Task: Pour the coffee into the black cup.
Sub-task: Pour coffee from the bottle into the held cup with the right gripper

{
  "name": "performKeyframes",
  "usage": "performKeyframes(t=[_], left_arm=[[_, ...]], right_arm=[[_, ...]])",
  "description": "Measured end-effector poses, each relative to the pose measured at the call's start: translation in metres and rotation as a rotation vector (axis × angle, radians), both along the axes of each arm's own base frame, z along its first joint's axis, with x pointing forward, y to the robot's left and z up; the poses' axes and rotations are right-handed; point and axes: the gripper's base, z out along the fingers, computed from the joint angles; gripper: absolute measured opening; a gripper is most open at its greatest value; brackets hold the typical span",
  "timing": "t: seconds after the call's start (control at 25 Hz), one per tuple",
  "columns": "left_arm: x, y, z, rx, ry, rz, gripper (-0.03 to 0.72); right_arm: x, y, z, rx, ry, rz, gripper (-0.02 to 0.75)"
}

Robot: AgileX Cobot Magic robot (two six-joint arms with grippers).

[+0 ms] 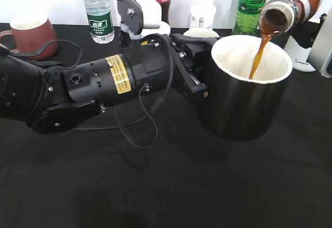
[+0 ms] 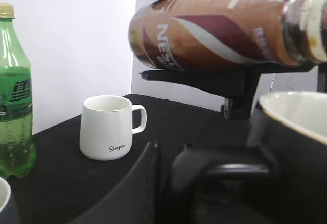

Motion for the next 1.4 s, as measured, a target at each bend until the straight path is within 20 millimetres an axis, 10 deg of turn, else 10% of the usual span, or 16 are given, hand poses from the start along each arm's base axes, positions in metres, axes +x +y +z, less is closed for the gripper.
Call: performKeyframes(t=[1.4], left_arm=[[-0.0004, -0.0003, -0.0039, 0.045, 0.002, -0.004, 0.069]], right_arm=[[0.0035, -0.0041, 0.0030, -0.150, -0.179, -0.066, 0.537]])
